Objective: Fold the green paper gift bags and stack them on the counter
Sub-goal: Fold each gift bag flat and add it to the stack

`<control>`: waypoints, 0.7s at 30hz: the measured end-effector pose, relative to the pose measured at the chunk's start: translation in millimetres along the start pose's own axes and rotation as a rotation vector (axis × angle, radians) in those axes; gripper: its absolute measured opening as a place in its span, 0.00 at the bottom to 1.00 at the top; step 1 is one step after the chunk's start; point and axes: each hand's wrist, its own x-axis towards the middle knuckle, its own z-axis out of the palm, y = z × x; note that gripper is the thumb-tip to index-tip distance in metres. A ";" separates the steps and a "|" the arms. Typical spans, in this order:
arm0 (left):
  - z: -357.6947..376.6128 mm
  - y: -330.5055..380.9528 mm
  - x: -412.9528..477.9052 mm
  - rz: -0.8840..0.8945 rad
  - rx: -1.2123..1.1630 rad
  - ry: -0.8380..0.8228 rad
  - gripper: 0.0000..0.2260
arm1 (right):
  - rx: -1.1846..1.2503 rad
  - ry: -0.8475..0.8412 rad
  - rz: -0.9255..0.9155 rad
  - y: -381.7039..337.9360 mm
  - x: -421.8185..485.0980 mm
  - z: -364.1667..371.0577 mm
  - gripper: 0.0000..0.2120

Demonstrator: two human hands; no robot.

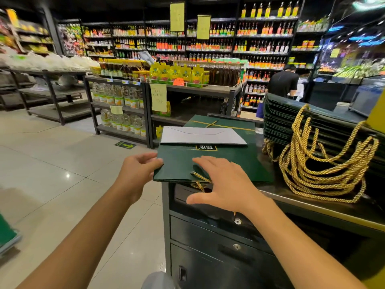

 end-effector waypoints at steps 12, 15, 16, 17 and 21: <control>7.4 35.7 -23.6 0.008 -0.344 -0.192 0.12 | 0.331 0.735 0.025 -16.6 -2.5 -36.5 0.24; 14.3 25.1 -23.2 -0.046 -0.305 -0.258 0.15 | 0.684 0.901 0.048 -16.3 -7.9 -61.2 0.17; 16.6 21.9 -23.5 -0.066 -0.299 -0.284 0.17 | 0.823 0.944 0.070 -17.4 -9.4 -69.0 0.15; 19.4 19.3 -23.9 -0.085 -0.294 -0.308 0.19 | 0.960 0.982 0.092 -18.5 -9.9 -74.5 0.14; 32.7 17.0 -32.9 -0.056 -0.237 -0.421 0.16 | 1.600 0.962 0.098 -23.4 -6.3 -79.1 0.14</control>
